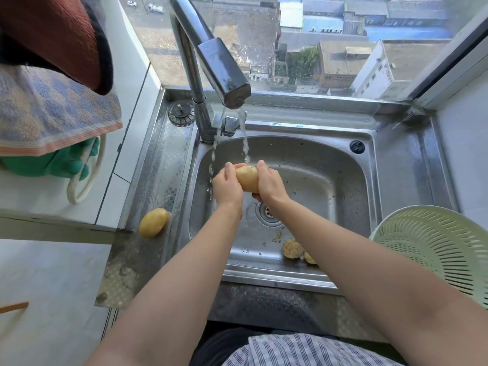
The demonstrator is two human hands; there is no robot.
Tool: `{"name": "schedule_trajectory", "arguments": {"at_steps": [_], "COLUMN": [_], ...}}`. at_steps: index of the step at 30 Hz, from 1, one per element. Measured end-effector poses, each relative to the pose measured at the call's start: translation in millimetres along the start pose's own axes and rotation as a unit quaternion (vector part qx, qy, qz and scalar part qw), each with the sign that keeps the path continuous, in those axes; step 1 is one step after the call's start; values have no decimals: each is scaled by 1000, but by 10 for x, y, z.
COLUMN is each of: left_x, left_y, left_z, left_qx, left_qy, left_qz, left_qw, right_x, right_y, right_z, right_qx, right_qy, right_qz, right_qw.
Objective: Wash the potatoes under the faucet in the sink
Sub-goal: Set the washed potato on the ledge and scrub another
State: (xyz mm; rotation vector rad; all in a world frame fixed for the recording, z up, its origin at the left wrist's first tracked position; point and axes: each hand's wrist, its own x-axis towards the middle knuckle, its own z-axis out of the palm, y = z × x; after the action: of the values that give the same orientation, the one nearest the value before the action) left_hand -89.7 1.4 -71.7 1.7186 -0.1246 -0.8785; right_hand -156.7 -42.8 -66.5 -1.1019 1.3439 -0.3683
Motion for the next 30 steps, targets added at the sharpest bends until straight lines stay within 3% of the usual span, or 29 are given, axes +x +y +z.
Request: {"name": "schedule_trajectory", "arguments": {"at_steps": [3, 8, 14, 17, 20, 22, 26, 30], "left_x": [-2, -105, -2, -26, -94, -88, 43, -13], "left_y": [65, 16, 137, 108, 44, 5, -5, 46], "left_z": [-23, -34, -53, -80, -121, -135, -188, -212], "left_qx": [-69, -31, -71, -54, 42, 101, 181, 99], "left_qy": [23, -81, 17, 3, -75, -97, 10, 72], "left_qz": [-40, -21, -84, -79, -20, 11, 42, -45], "left_qw": [997, 996, 994, 995, 996, 990, 982, 991], "right_x": [-56, -19, -83, -47, 46, 83, 26, -85], "right_y": [22, -33, 68, 69, 23, 1, 27, 54], "right_z": [-21, 30, 6, 26, 59, 91, 125, -27], "right_qx": [17, 16, 8, 21, -1, -16, -25, -36], "right_qy": [-44, -56, -144, -76, 42, 62, -27, -150], "right_qz": [-6, -30, -99, -111, -59, -26, -87, -145], "right_qw": [999, 998, 985, 991, 997, 998, 996, 977]}}
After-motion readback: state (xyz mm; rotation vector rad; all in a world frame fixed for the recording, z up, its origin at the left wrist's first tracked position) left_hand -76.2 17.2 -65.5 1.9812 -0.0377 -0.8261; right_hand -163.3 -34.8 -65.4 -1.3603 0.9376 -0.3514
